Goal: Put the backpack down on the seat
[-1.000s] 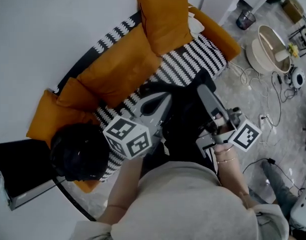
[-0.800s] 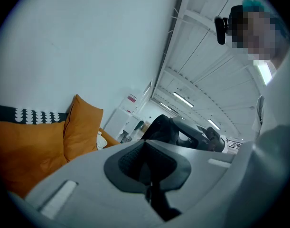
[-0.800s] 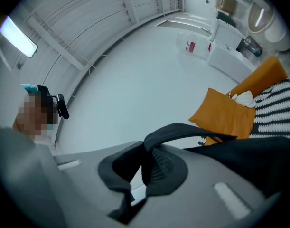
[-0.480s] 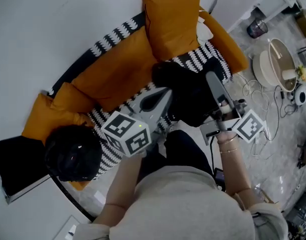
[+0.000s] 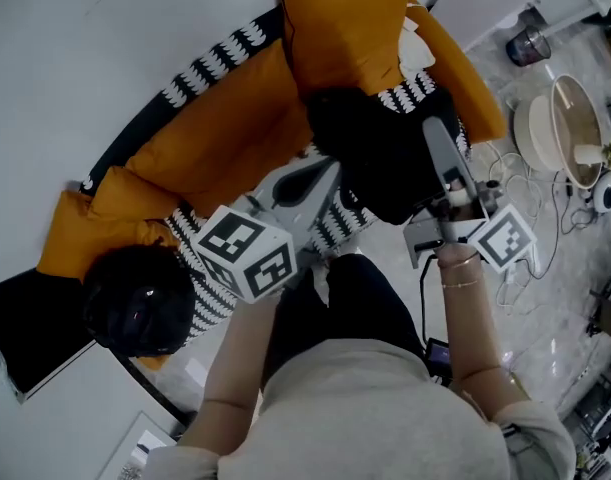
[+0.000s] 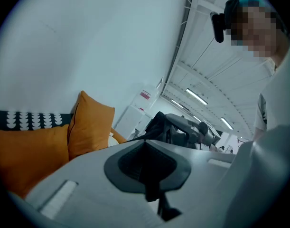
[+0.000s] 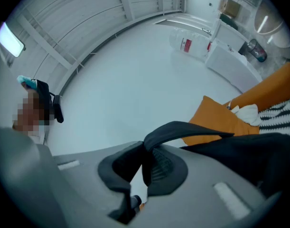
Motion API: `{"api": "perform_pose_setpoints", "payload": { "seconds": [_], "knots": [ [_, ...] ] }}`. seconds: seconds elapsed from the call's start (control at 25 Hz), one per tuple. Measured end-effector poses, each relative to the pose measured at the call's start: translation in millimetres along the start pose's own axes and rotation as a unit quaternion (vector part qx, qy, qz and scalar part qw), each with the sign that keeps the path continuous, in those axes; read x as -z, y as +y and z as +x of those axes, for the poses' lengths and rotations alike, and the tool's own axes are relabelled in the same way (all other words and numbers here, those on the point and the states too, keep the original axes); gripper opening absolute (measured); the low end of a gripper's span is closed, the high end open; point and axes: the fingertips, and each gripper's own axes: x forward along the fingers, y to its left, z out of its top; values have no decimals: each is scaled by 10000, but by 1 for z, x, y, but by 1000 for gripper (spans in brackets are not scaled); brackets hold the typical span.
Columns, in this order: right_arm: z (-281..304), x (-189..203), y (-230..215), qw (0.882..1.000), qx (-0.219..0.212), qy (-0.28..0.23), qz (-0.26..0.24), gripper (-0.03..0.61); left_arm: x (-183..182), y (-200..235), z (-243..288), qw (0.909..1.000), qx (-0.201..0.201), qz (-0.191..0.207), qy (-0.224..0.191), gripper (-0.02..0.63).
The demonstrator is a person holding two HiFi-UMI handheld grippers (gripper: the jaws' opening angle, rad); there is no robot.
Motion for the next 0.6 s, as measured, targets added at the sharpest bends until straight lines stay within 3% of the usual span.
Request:
{"api": "perform_pose_setpoints", "payload": {
  "seconds": [0.2, 0.6],
  "knots": [
    [0, 42, -39, 9987, 284, 315, 296, 23, 36, 34, 2, 9993, -225, -273, 131, 6],
    [-6, 90, -57, 9961, 353, 484, 644, 23, 94, 78, -24, 9964, -333, -606, 488, 6]
  ]
}}
